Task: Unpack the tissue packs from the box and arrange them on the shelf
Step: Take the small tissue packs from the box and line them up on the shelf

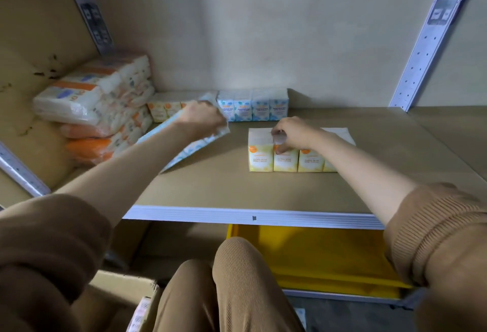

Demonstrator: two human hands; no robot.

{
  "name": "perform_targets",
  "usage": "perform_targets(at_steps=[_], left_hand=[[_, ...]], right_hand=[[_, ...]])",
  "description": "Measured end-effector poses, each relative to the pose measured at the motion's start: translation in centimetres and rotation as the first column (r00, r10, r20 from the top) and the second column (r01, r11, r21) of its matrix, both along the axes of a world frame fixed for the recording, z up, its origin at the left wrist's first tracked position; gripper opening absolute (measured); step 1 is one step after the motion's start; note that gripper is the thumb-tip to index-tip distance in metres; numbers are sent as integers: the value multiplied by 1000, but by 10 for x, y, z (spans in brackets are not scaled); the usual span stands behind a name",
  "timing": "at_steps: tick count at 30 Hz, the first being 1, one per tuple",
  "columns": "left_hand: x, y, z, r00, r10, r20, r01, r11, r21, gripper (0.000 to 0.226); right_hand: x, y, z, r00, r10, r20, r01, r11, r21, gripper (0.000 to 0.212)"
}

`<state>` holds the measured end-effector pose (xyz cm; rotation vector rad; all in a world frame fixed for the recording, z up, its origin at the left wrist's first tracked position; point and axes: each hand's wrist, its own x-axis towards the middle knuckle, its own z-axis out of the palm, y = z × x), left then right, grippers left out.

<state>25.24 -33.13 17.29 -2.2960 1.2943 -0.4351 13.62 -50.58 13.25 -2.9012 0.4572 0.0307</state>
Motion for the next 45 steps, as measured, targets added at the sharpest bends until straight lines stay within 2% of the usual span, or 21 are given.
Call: perform_targets(at_steps=[1, 3, 5, 7, 9, 10, 15, 17, 20, 23, 26, 27, 29, 31, 33, 35, 36, 38, 39, 41, 45], left_hand=[[3, 9, 13, 998, 22, -67, -33, 986, -162, 35], [12, 27, 30, 986, 22, -165, -99, 875, -474, 40], [22, 43, 31, 968, 18, -252, -201, 662, -722, 42], [30, 54, 22, 933, -71, -353, -295, 411, -863, 44], [35, 60, 11, 890, -194, -413, -373, 212, -903, 44], [38, 62, 6, 875, -222, -430, -406, 148, -902, 44], [55, 90, -9, 851, -225, -475, -500, -69, -863, 44], [56, 112, -21, 839, -172, -517, -538, -109, -836, 43], [59, 142, -47, 838, -82, -540, -546, -103, -832, 42], [55, 159, -70, 764, -48, -644, -642, -161, -750, 43], [48, 165, -95, 700, 24, -714, -711, -79, -699, 38], [45, 164, -99, 687, 16, -726, -723, -80, -686, 38], [44, 163, -98, 667, 5, -745, -742, -83, -665, 42], [45, 160, -92, 671, 40, -741, -741, -13, -672, 52], [43, 155, -86, 746, 97, -659, -666, 139, -733, 63], [38, 144, -80, 857, 126, -499, -508, 360, -782, 63], [37, 136, -79, 900, 140, -412, -425, 489, -762, 60], [32, 114, -79, 945, 188, -268, -317, 729, -606, 59], [30, 103, -82, 950, 213, -230, -306, 794, -525, 61], [30, 86, -93, 942, 270, -197, -331, 836, -438, 59], [37, 74, -100, 925, 285, -253, -374, 805, -461, 52]], right_hand=[[1, 0, 0, 1000, -5, -2, 5, 1000, -2, 61], [1, 0, 0, 1000, -11, -5, 11, 1000, -3, 61], [0, 1, 0, 1000, -16, 0, 16, 1000, 7, 61], [-1, 3, 0, 1000, -14, 6, 14, 1000, 5, 62], [-1, 3, 0, 1000, -9, 10, 9, 1000, -4, 62], [-2, 4, 0, 1000, -9, 14, 9, 1000, -6, 62], [-2, 5, -2, 999, -19, 40, 17, 999, 41, 58], [-2, 5, -3, 999, -23, 43, 21, 999, 47, 58], [-1, 5, -3, 998, -30, 52, 28, 999, 46, 59], [0, 5, -2, 998, -45, 46, 42, 998, 52, 60], [1, 6, -3, 998, -46, 51, 44, 997, 57, 60], [1, 6, -3, 998, -44, 55, 41, 998, 53, 60], [-1, 5, -3, 998, -37, 54, 33, 998, 57, 63], [-5, 2, -2, 999, -31, 35, 28, 996, 80, 69], [-11, -2, 0, 999, -45, 26, 43, 997, 71, 72], [-18, -6, 0, 997, -66, 28, 65, 998, 21, 71], [-22, -8, 0, 997, -77, 23, 77, 997, -11, 71], [-30, -10, -2, 995, -103, 11, 103, 992, -72, 71], [-33, -11, -4, 993, -116, 13, 117, 989, -93, 69], [-36, -10, -10, 991, -130, 31, 133, 985, -110, 64], [-26, -5, -17, 986, -147, 81, 154, 984, -90, 59]])
